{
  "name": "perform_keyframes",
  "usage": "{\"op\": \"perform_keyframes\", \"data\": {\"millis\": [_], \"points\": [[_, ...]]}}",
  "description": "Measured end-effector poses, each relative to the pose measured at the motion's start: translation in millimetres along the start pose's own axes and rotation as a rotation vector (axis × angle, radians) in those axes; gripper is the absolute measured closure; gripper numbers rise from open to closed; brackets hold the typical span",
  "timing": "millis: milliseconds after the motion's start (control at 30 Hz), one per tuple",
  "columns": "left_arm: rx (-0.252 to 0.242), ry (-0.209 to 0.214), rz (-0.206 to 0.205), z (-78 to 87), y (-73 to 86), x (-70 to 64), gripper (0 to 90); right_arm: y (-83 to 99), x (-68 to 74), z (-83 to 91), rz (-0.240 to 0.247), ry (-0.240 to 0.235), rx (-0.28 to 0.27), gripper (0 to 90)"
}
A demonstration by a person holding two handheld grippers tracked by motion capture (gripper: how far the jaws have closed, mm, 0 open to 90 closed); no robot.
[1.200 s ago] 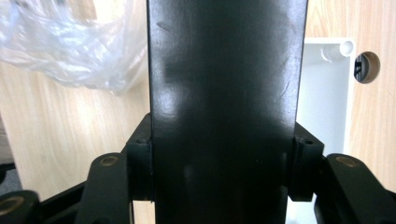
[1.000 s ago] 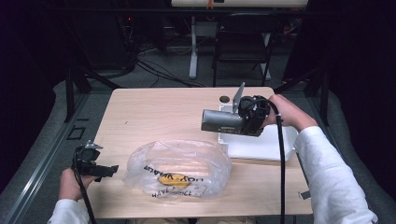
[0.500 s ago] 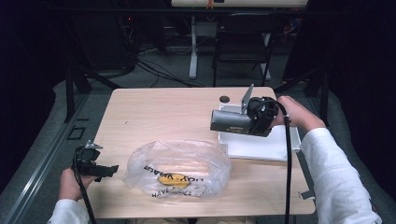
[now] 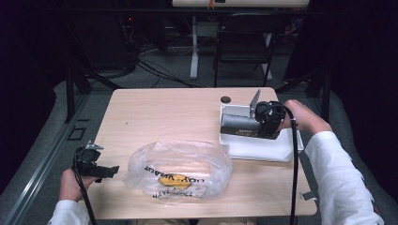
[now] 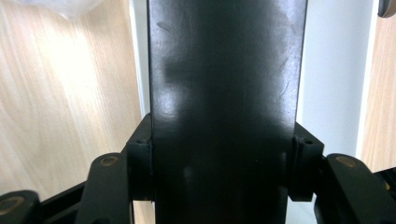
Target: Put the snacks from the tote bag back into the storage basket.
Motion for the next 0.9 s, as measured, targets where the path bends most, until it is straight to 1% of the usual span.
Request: {"op": "perform_keyframes", "data": {"millis": [67,100,133,167,200,300,400,433,467,533,567,633,667,800,867,900], "points": [[0.0,0.0,-0.001,0.0,0.0,-0.1,0.0,2.3,-0.7,-3.8,-0.007,-0.01,-0.003,42.3],[0.0,0.0,0.0,-0.1,0.0,0.0,0.1,3.3,-1.3,-4.5,-0.003,-0.004,0.006,42.3],[0.001,-0.001,0.0,-0.1,0.0,0.1,0.0,4.6,-1.5,-6.6,-0.01,-0.008,-0.003,42.3],[0.0,-0.001,0.0,-0.2,0.1,0.1,0.1,5.9,-1.6,-7.8,-0.015,-0.009,0.001,42.3],[0.001,-0.001,0.0,-0.1,0.1,0.2,0.1,6.9,-2.0,-9.1,-0.01,-0.01,0.006,42.3],[0.001,-0.001,-0.001,-0.2,0.0,0.0,0.1,10.0,-1.9,-14.5,-0.018,-0.014,0.004,42.3],[0.002,-0.001,-0.001,-0.4,0.0,0.0,0.1,11.9,-2.5,-19.8,-0.016,-0.011,0.022,42.3],[0.002,-0.001,-0.001,-0.4,0.1,0.0,0.1,12.8,-2.4,-22.6,-0.021,-0.016,0.015,42.3],[0.002,-0.001,-0.001,-0.5,0.1,0.0,0.1,13.3,-3.1,-24.1,-0.016,-0.017,0.026,42.3],[0.002,0.0,0.0,-0.4,0.3,0.4,0.1,14.9,-2.4,-29.1,-0.029,-0.017,0.021,42.3],[0.003,0.0,-0.001,-0.5,0.3,0.6,0.0,15.4,-3.3,-30.3,-0.021,-0.02,0.033,42.3],[0.003,0.0,-0.001,-0.5,0.4,0.7,0.1,16.8,-3.2,-34.4,-0.028,-0.023,0.029,42.3],[0.004,0.0,-0.001,-0.6,0.4,0.6,0.1,17.3,-3.5,-36.4,-0.024,-0.02,0.029,42.3],[0.004,-0.001,0.002,-0.7,0.5,0.6,0.1,19.8,-4.2,-44.2,-0.029,-0.014,0.057,42.3],[0.003,0.0,0.003,-0.6,0.7,0.8,0.1,20.8,-3.5,-49.0,-0.036,-0.025,0.053,42.3],[0.004,-0.001,0.003,-0.7,0.7,0.9,0.1,21.0,-3.8,-51.4,-0.031,-0.028,0.055,42.3]]}}
Point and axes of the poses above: each handheld gripper's, and its own axes: z roughly backward along the jaws, y roughly out of its underside, x roughly to its left, the point moved 1 cm from there along -z, roughly forward along the jaws, and after that the axes turned 9 degrees about x, right-handed, at the moved point
